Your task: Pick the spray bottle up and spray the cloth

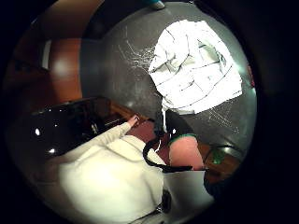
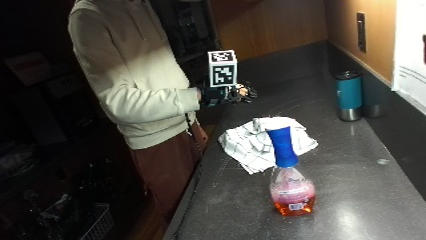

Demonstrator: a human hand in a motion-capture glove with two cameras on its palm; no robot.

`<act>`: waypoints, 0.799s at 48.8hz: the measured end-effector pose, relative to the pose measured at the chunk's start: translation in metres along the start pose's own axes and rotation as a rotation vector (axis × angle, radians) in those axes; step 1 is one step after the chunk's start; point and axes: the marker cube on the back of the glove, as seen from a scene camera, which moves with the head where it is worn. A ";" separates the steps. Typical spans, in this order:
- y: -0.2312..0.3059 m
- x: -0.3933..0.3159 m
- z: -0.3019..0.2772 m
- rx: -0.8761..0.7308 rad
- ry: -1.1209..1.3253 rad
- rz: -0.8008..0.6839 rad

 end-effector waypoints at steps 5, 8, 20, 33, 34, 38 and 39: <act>0.000 0.003 -0.005 0.031 -0.019 -0.012; 0.000 0.005 -0.009 0.062 -0.029 -0.023; 0.010 0.019 -0.026 0.131 -0.043 -0.031; 0.022 0.052 -0.050 0.360 -0.170 0.042; 0.023 0.056 -0.053 0.387 -0.186 0.054; 0.026 0.073 -0.062 0.469 -0.238 0.102; 0.027 0.078 -0.064 0.485 -0.248 0.114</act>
